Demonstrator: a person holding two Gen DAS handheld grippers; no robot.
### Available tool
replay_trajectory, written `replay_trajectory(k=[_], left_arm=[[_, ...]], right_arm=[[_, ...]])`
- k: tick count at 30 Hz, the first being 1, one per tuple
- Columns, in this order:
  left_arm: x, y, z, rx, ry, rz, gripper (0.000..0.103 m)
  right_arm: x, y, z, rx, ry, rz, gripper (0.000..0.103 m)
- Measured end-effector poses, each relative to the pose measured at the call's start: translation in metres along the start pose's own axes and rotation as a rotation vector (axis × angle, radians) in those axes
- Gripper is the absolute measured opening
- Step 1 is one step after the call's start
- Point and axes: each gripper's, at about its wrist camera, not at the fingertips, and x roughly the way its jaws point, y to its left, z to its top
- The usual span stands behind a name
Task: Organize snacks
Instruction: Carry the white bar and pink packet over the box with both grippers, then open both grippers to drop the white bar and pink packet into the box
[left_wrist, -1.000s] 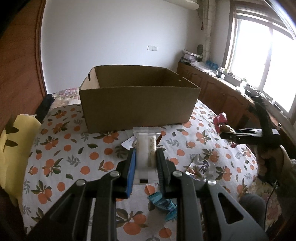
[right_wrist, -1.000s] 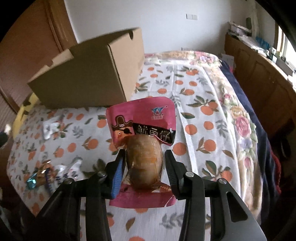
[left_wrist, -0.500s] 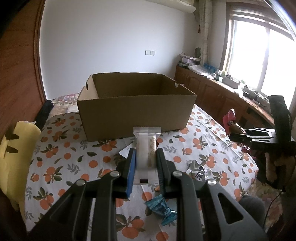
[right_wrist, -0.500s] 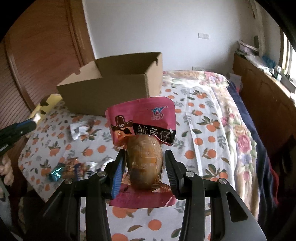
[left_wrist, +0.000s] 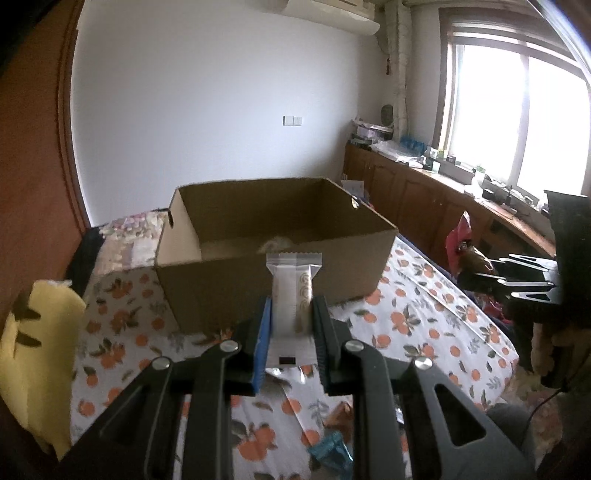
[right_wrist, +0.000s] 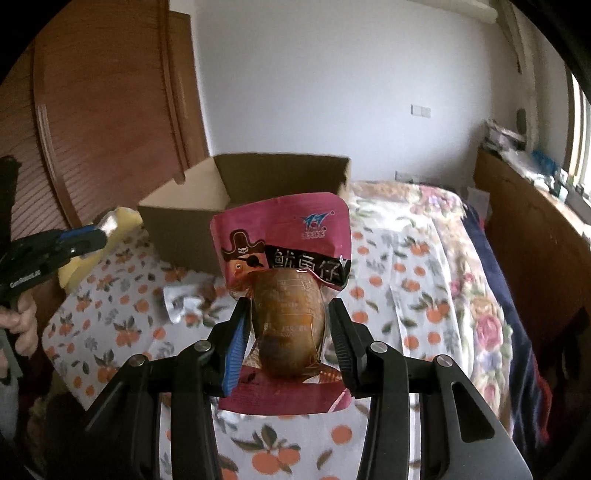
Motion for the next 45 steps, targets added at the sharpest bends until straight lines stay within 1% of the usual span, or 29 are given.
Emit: replay_trajectory(k=[2,5,11,16,20,23,27,30,35,38,43,45], left_arm=[[0.004,0.003,0.009,0.01,-0.005,0.006,0.019],[0.013,0.008,0.021,0.027,-0.009,0.012,0.02],[0.035,0.02,0.04,0.03,-0.024,0.004,0.02],[0.059,0.028,0.055,0.039,-0.025,0.004,0.02],[0.082,0.037,0.065,0.038,-0.022,0.004,0.02],[0.099,0.045,0.071,0.046,-0.012,0.017,0.02],[0.12,0.053,0.08,0.062,0.01,0.026,0.02],[0.14,0.06,0.084,0.055,0.047,0.019,0.02],[0.159,0.066,0.08,0.04,0.085,0.005,0.02],[0.165,0.065,0.077,0.062,0.102,0.009,0.02],[0.175,0.066,0.076,0.044,0.139,-0.001,0.02],[0.178,0.068,0.076,0.032,0.158,-0.01,0.02]], right_arm=[[0.004,0.004,0.008,-0.016,0.0,-0.002,0.042],[0.01,0.012,0.022,-0.089,-0.001,-0.014,0.042],[0.027,0.01,0.043,-0.128,0.005,-0.031,0.042],[0.051,0.015,0.063,-0.165,-0.007,-0.03,0.042],[0.076,0.019,0.077,-0.181,-0.016,-0.01,0.042],[0.098,0.023,0.092,-0.19,-0.01,0.051,0.042],[0.131,0.03,0.107,-0.221,0.024,0.053,0.042],[0.151,0.028,0.113,-0.206,0.047,0.065,0.042],[0.178,0.021,0.114,-0.174,0.079,0.053,0.042],[0.185,0.02,0.113,-0.169,0.091,0.049,0.043],[0.199,0.02,0.109,-0.161,0.135,0.055,0.043],[0.201,0.019,0.107,-0.151,0.139,0.057,0.044]])
